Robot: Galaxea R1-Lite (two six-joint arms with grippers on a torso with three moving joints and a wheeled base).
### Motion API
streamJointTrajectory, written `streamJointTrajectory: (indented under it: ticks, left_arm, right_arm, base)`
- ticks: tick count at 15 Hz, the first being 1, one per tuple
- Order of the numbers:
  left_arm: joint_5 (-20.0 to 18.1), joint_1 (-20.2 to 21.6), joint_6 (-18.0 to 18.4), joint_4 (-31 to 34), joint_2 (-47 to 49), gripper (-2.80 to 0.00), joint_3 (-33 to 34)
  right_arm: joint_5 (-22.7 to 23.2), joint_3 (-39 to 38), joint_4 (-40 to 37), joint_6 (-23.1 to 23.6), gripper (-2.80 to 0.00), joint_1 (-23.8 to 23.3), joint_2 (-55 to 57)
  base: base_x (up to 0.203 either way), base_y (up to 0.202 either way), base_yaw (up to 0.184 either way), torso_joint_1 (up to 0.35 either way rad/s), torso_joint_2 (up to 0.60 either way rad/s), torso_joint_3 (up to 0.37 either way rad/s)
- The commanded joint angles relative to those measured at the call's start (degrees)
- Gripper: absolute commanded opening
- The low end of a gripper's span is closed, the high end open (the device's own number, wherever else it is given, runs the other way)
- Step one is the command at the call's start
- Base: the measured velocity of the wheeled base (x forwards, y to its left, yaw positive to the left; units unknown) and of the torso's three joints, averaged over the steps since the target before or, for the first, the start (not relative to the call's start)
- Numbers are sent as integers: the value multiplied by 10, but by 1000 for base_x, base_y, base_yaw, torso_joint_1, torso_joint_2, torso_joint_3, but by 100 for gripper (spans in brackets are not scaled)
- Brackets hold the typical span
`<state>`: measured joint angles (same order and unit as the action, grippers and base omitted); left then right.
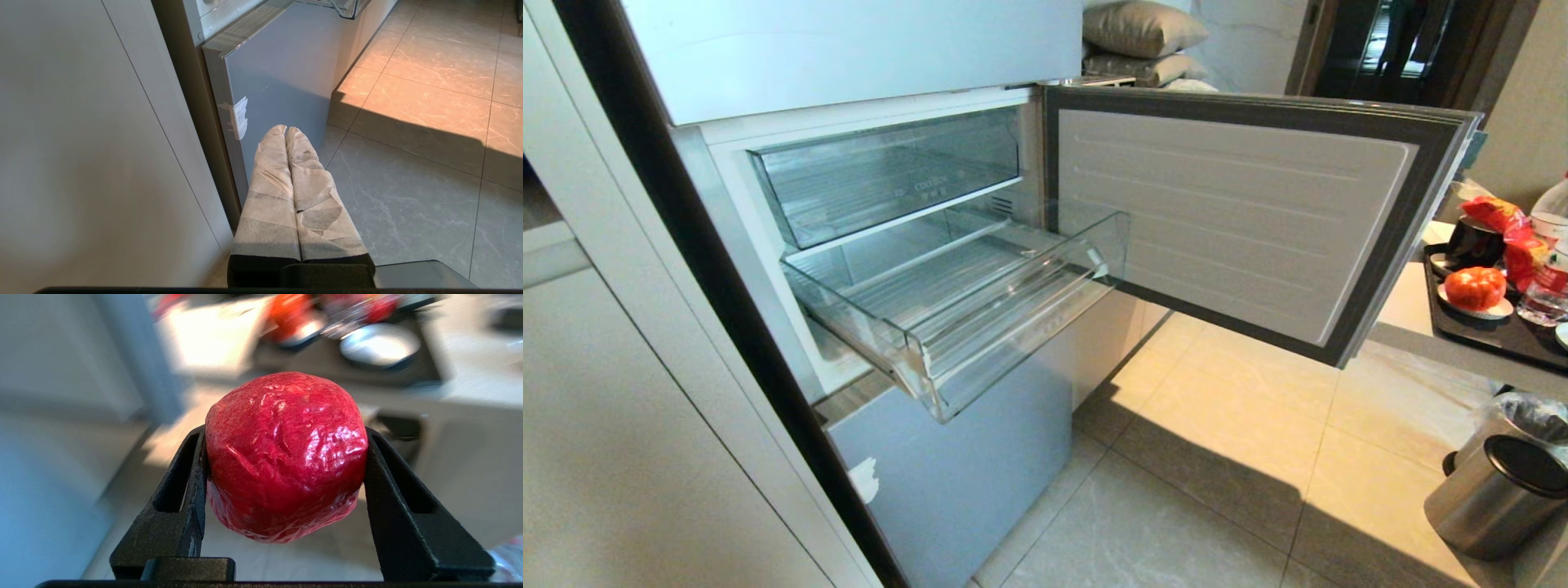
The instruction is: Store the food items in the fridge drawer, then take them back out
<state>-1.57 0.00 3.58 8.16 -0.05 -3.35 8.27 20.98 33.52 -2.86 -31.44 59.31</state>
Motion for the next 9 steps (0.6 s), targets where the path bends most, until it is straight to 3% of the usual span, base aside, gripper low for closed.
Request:
streamJointTrajectory:
  ticks: [1, 6, 9]
  left_arm:
    - [0, 0, 0, 0, 0, -280, 0]
    - [0, 0, -1, 0, 0, -280, 0]
    - [0, 0, -5, 1, 0, -280, 0]
  right_arm:
    - [-3, -70, -79, 6, -280, 69, -204]
    - [-34, -204, -266, 25, -280, 175, -429]
    - [-38, -210, -279, 20, -280, 207, -433]
  base:
    - [0, 0, 0, 0, 0, 0]
    - [0, 0, 0, 0, 0, 0]
    - [0, 0, 0, 0, 0, 0]
